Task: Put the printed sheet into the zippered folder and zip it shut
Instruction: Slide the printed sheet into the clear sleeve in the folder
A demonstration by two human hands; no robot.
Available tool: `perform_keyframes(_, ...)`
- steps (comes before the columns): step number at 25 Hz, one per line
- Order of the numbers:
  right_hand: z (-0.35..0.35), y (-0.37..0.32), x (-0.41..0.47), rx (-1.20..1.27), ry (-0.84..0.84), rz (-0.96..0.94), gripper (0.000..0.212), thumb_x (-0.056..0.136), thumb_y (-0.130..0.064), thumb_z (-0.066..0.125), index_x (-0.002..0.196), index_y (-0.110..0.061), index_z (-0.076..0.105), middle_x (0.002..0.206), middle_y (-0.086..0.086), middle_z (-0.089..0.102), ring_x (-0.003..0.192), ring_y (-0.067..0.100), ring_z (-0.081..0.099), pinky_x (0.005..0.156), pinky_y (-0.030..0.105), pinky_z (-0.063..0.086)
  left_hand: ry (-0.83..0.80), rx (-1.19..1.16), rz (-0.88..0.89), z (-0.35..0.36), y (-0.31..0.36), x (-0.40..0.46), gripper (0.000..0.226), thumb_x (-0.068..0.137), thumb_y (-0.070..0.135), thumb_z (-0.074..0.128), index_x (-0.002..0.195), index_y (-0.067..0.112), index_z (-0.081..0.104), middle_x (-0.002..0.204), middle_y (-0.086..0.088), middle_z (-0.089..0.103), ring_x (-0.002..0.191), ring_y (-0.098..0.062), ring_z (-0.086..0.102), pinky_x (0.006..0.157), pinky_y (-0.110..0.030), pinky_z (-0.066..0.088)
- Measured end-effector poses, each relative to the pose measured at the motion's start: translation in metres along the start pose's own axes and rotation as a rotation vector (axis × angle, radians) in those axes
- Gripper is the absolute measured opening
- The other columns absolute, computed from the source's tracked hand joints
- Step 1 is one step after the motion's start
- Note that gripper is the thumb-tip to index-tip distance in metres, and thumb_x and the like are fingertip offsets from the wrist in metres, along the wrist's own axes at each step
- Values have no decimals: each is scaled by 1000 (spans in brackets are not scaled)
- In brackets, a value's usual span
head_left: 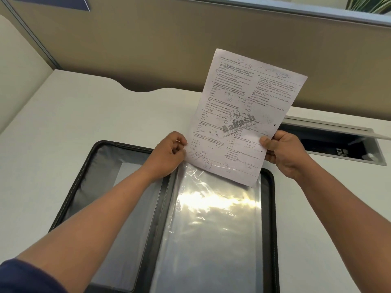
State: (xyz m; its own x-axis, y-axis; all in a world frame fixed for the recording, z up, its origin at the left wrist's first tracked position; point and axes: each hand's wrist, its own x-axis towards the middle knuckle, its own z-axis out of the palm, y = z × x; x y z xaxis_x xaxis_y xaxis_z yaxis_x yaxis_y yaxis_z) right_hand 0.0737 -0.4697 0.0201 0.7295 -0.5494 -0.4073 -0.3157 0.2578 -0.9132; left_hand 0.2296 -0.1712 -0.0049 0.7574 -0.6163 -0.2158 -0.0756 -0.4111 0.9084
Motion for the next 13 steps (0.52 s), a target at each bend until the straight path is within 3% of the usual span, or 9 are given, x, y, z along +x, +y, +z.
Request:
perform_keyframes(2, -3, 1, 1, 3, -9, 11, 19, 97, -5, 63, 108, -17, 73, 106, 0, 79, 93, 22, 77, 67, 32, 63, -69, 2, -24, -5, 2, 6, 31, 98, 8, 58, 116, 32, 48, 85, -4, 68, 64, -11, 54, 59, -23, 46)
perform_keyframes(4, -5, 3, 1, 2, -17, 21, 19, 96, -5, 63, 108, -17, 73, 107, 0, 79, 94, 22, 77, 67, 33, 62, -165, 31, -48, -9, 5, 13, 32, 100, 9, 57, 124, 30, 49, 91, -2, 76, 75, -12, 65, 70, -25, 52)
perform_keyframes(7, -7, 7, 3, -6, -15, 28, 19, 96, -6, 64, 108, -18, 73, 108, 0, 79, 95, 22, 76, 67, 34, 63, -291, 32, -49, -16, 10, 24, 24, 100, 3, 58, 113, 22, 65, 97, 5, 79, 89, -4, 73, 77, -12, 52)
perform_keyframes(13, -10, 15, 4, -53, 19, 0, 18, 96, -10, 65, 103, -23, 75, 109, -4, 78, 95, 19, 76, 72, 38, 64, -344, -57, -113, -16, 6, 34, 18, 97, -1, 60, 110, 9, 69, 104, -8, 78, 97, -20, 73, 89, -28, 58)
